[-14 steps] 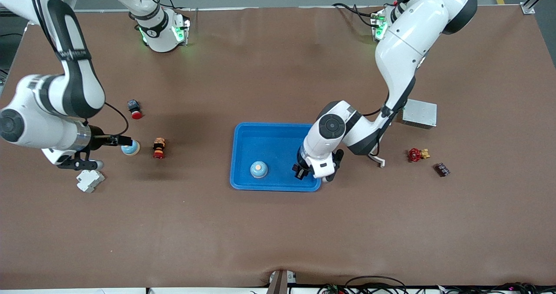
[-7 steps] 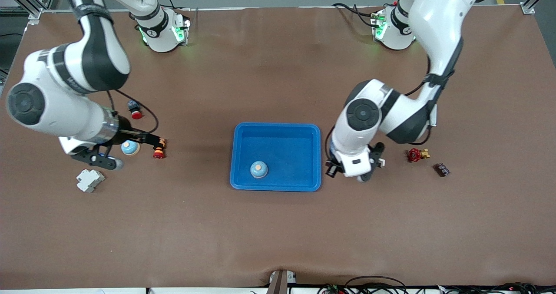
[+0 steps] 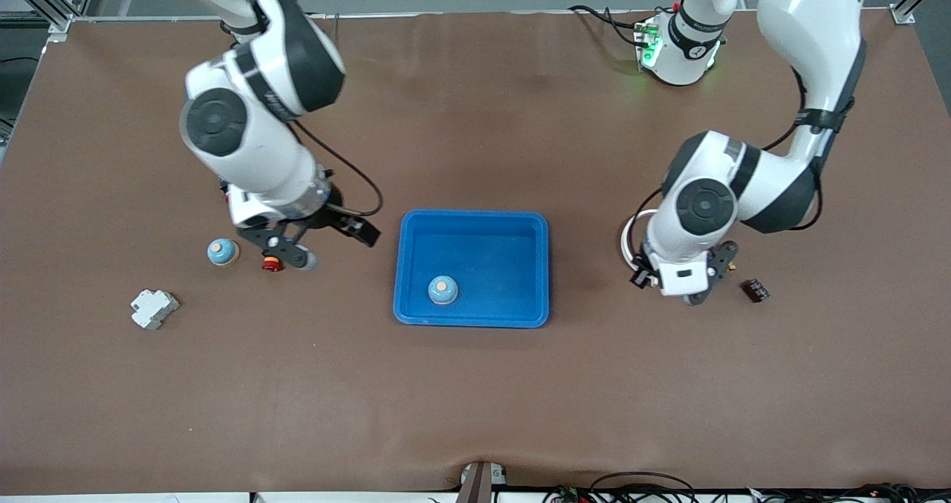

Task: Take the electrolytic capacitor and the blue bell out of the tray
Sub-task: 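Grasp the second capacitor with the left gripper while the right gripper rises, then carry the capacitor out while the right gripper grasps the second bell, then place the capacitor near the white arc while the right gripper lifts the bell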

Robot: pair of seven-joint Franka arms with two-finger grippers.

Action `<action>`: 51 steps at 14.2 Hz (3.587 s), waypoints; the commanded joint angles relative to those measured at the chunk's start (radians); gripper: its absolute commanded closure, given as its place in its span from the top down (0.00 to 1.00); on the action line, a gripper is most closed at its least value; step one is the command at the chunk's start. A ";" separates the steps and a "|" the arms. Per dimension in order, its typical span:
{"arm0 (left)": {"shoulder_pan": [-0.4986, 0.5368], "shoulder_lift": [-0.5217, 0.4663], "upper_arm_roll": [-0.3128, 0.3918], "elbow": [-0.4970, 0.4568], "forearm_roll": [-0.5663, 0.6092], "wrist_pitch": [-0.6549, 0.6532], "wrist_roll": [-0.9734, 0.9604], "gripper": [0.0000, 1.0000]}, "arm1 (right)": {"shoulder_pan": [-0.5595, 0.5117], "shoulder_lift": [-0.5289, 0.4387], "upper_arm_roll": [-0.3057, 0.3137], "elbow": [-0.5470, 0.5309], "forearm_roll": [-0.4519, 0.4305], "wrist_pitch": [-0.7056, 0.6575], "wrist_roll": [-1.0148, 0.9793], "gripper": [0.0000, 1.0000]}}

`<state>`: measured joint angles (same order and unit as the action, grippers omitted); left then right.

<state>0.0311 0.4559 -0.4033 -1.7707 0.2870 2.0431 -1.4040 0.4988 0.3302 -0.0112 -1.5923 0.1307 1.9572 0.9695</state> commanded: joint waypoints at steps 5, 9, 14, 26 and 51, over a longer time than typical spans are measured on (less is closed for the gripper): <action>0.194 -0.062 -0.026 -0.267 0.003 0.168 0.082 0.00 | 0.124 0.286 -0.016 0.192 -0.008 0.095 0.232 1.00; 0.228 -0.025 -0.025 -0.383 0.014 0.373 0.085 0.00 | 0.136 0.378 -0.020 0.202 -0.049 0.201 0.276 1.00; 0.227 -0.019 -0.025 -0.411 0.017 0.379 0.068 0.00 | 0.136 0.469 -0.023 0.250 -0.060 0.232 0.276 1.00; 0.236 0.032 -0.025 -0.357 0.105 0.379 0.091 0.56 | 0.144 0.613 -0.024 0.350 -0.111 0.291 0.322 1.00; 0.216 0.014 -0.109 0.270 0.096 0.042 0.483 1.00 | -0.145 0.417 -0.004 0.471 -0.045 -0.176 -0.269 0.00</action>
<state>0.2524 0.4507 -0.5033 -1.5869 0.3764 2.1561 -0.9894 0.4557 0.8159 -0.0358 -1.1004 0.0474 1.8264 0.8782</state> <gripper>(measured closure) 0.000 0.357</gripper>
